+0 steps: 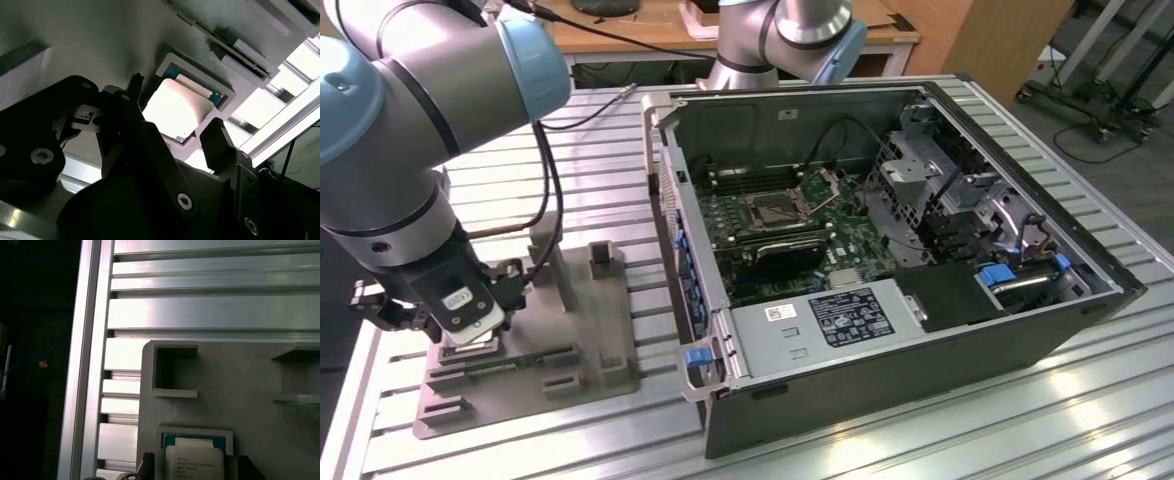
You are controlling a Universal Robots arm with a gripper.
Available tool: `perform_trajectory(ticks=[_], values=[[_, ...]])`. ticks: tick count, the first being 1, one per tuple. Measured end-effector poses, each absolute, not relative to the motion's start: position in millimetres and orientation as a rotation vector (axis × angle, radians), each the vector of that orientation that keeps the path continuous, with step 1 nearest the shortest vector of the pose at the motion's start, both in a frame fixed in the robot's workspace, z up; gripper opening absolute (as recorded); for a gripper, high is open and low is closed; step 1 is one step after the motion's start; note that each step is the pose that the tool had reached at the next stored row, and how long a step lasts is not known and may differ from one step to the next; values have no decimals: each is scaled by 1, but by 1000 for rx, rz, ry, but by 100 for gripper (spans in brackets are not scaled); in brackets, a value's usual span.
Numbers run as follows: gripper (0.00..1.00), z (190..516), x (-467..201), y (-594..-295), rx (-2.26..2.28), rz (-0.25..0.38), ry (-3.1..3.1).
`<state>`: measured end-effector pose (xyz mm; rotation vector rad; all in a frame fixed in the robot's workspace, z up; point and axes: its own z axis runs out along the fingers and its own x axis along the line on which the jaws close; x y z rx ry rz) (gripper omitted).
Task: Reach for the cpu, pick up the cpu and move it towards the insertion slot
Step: 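Pick up the cpu and move it towards the insertion slot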
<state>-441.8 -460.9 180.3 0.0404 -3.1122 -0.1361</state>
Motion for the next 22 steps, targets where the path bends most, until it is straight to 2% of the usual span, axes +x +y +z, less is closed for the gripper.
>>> perform_trajectory(ticks=[15,17,18,22], values=[[73,178,-442,-461,3,-132,-3114],[72,178,-442,-461,3,-132,-3114],[65,178,-442,-461,3,-132,-3114],[64,178,-442,-461,2,-132,-3114]])
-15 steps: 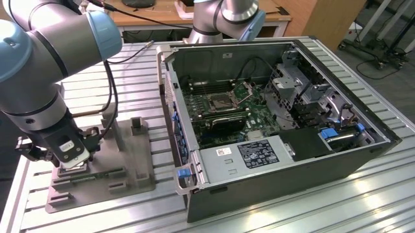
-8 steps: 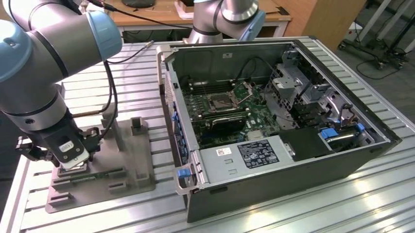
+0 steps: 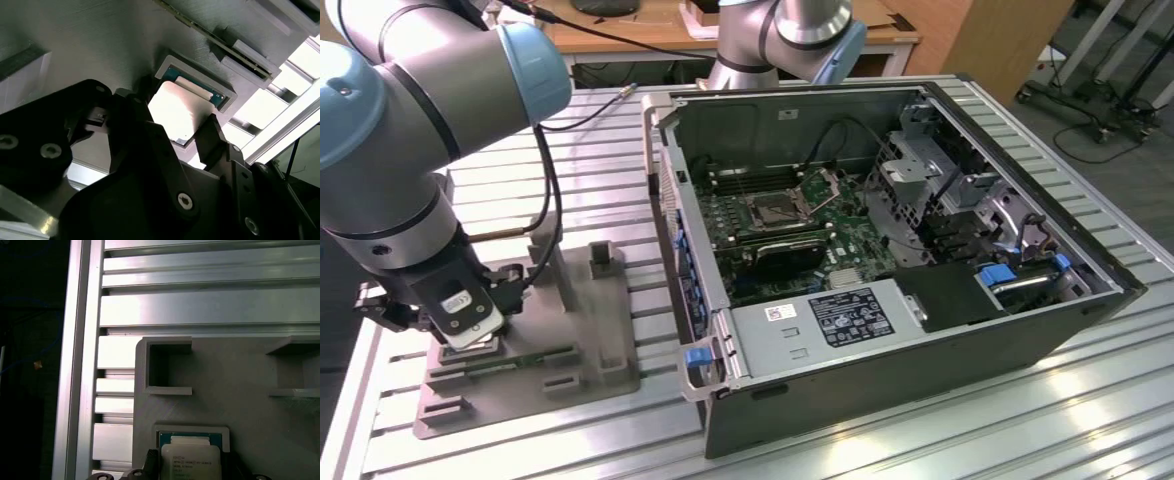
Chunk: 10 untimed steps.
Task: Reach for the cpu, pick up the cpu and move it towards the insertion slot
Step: 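Pick up the cpu and move it towards the insertion slot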
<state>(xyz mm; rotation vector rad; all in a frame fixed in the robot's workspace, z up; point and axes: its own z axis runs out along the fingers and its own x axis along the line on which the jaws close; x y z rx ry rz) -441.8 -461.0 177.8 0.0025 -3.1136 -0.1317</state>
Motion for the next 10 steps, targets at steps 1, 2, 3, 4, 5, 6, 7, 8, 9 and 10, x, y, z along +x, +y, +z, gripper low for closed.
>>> perform_trajectory(ticks=[1,2,3,4,5,6,7,8,9,10], values=[[64,178,-442,-461,2,-132,-3114],[64,178,-442,-461,2,-132,-3114],[56,178,-442,-461,2,-132,-3114],[56,178,-442,-461,2,-132,-3114],[56,178,-442,-461,2,-132,-3114],[55,178,-442,-461,2,-132,-3114],[55,178,-442,-461,2,-132,-3114],[55,178,-442,-461,2,-132,-3114],[55,178,-442,-461,2,-132,-3114],[55,178,-442,-461,2,-132,-3114]])
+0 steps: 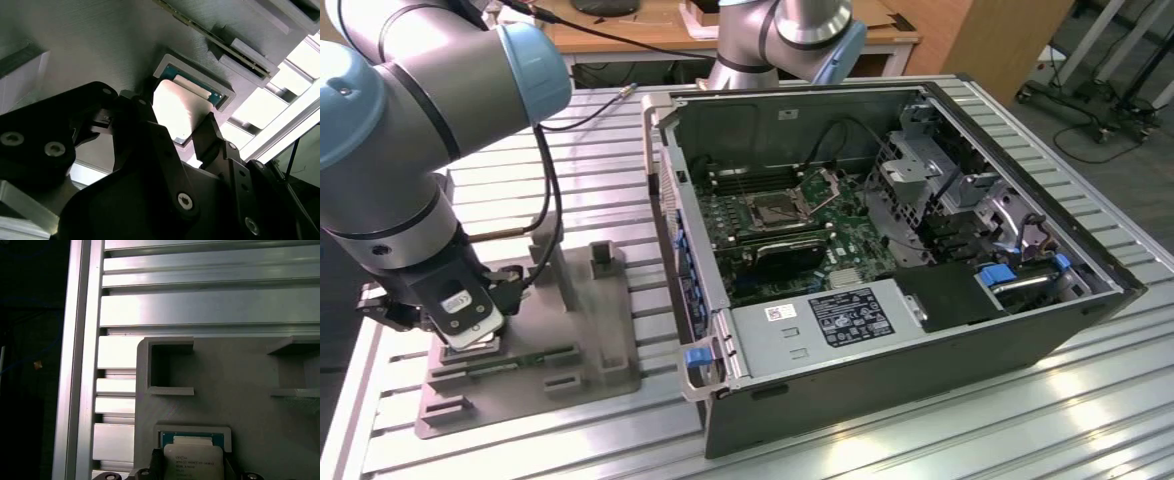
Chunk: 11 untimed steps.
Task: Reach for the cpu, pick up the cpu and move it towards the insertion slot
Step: 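Pick up the cpu and move it towards the insertion slot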
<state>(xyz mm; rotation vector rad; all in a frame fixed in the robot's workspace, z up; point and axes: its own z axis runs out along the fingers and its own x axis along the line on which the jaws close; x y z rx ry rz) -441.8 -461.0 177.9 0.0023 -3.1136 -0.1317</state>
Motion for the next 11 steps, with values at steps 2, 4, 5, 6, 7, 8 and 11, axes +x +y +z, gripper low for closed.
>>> perform_trajectory(ticks=[2,4,5,6,7,8,11], values=[[55,178,-442,-461,2,-132,-3114],[55,178,-442,-461,2,-132,-3114],[55,178,-442,-461,2,-132,-3114],[55,178,-442,-461,2,-132,-3114],[55,178,-442,-461,2,-132,-3114],[55,178,-442,-461,2,-132,-3114],[55,180,-442,-461,2,-131,-3114]])
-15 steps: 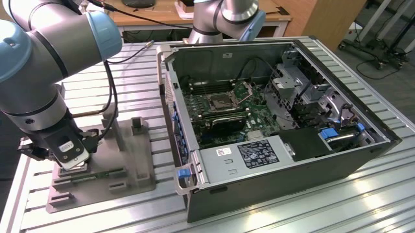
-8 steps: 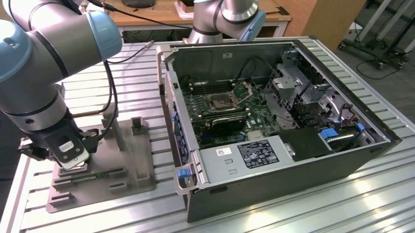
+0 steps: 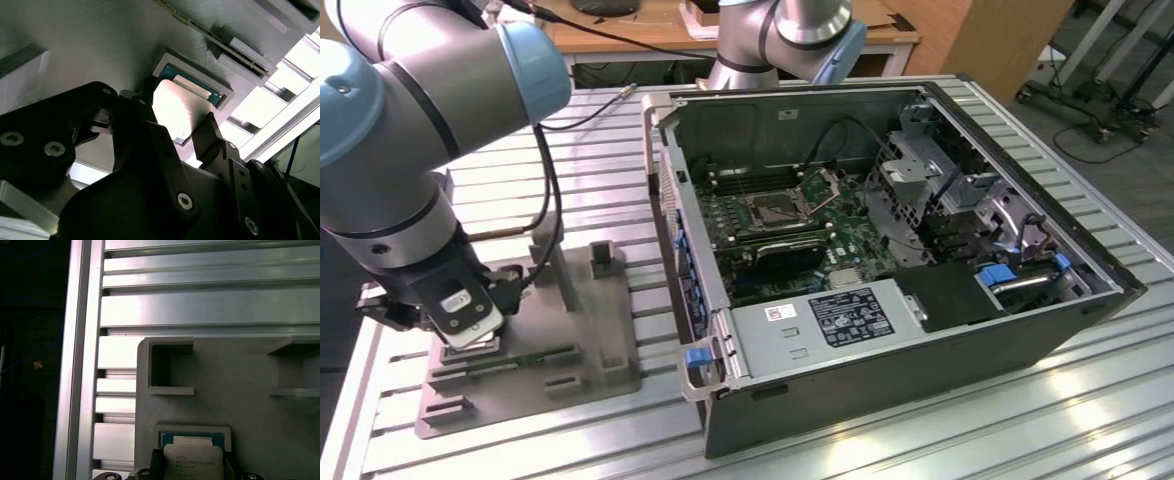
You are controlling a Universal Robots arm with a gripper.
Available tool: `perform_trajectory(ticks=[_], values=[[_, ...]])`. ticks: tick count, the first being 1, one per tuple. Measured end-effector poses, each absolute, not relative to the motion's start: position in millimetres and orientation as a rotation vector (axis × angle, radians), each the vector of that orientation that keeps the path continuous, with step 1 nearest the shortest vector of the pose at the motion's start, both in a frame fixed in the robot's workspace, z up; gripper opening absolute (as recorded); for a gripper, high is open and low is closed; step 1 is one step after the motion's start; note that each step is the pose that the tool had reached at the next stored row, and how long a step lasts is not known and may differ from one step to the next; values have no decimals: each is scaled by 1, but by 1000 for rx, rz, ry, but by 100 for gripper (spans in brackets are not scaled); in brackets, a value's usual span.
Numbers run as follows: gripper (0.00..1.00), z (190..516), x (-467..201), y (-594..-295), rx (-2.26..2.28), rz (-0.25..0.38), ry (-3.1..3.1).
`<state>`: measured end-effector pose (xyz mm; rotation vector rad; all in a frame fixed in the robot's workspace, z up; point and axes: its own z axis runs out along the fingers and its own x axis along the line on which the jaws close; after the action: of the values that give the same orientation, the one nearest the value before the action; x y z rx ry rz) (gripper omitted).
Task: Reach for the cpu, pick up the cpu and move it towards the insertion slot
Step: 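Pick up the cpu and move it towards the insertion slot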
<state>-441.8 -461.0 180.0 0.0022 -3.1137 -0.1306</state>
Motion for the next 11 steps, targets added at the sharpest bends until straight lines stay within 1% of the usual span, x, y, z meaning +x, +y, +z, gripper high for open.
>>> perform_trajectory(ticks=[11], values=[[55,194,-442,-461,2,-131,-3114]])
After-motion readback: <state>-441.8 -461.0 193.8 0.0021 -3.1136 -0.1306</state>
